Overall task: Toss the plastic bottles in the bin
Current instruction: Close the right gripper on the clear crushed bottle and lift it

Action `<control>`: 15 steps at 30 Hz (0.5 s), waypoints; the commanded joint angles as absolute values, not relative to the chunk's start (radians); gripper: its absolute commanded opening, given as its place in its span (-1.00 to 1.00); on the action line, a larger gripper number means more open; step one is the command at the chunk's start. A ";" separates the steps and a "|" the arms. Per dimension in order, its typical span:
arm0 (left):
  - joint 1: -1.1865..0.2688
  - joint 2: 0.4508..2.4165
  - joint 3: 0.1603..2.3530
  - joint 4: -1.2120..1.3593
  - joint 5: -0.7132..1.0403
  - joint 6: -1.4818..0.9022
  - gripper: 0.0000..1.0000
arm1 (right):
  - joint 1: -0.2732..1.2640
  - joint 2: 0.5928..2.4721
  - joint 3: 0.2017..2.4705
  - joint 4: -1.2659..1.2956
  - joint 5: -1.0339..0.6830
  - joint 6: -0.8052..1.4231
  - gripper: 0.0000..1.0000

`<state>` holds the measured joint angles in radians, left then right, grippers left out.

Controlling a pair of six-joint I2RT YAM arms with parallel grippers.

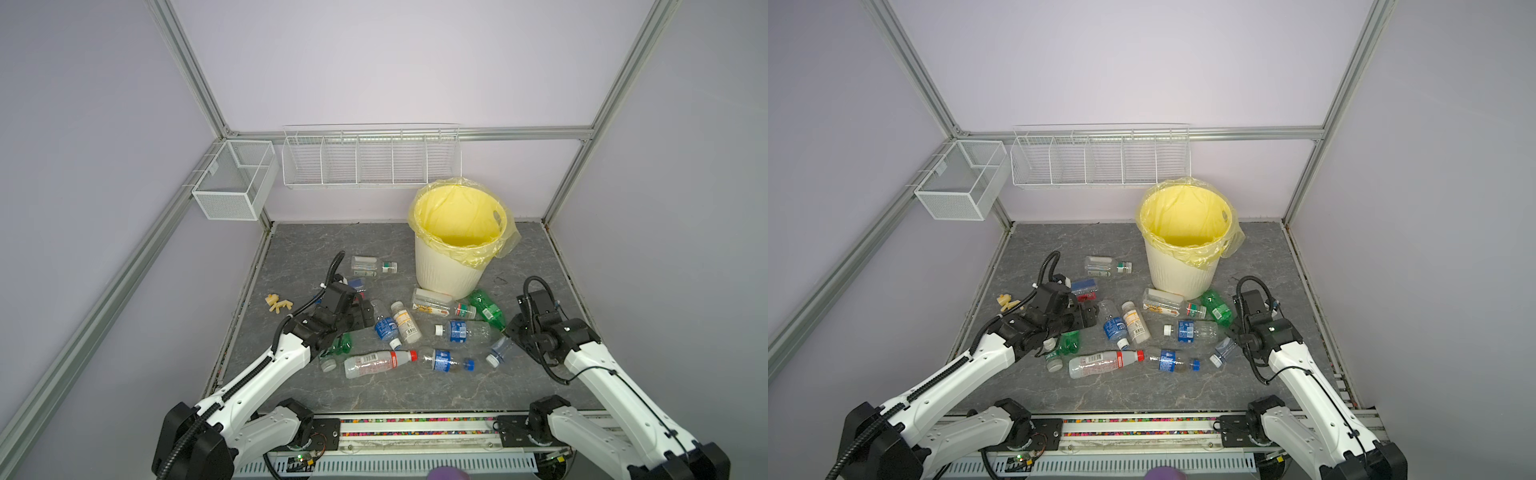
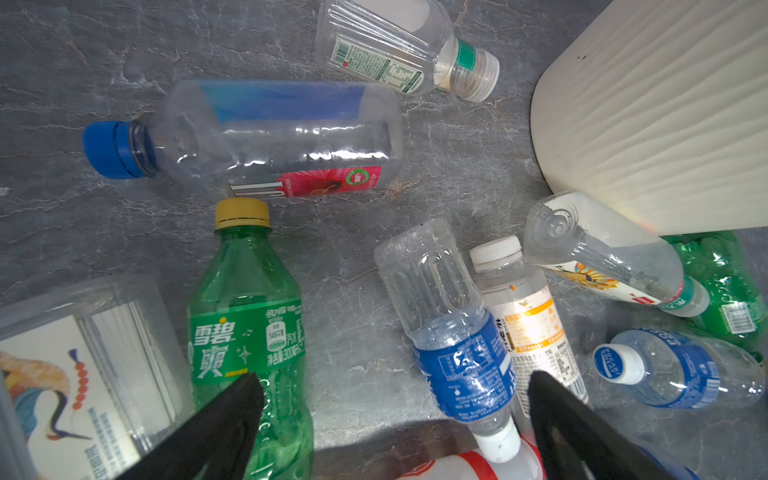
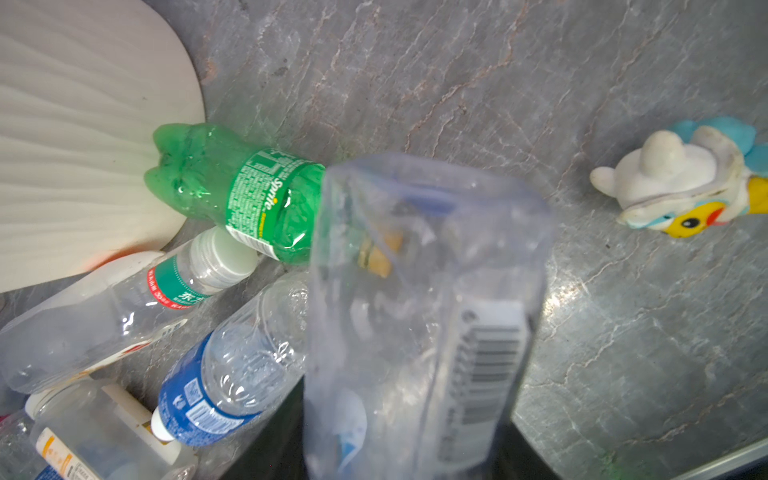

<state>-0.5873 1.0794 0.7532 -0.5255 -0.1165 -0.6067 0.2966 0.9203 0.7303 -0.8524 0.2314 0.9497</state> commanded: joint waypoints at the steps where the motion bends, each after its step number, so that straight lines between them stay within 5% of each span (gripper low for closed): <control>1: -0.583 1.078 0.788 -0.550 -0.146 -0.633 0.99 | 0.300 0.885 0.766 -0.867 0.217 0.860 0.08; 15: -0.583 1.103 0.822 -0.555 -0.156 -0.648 0.99 | 0.300 0.807 0.912 -0.882 0.135 0.680 0.06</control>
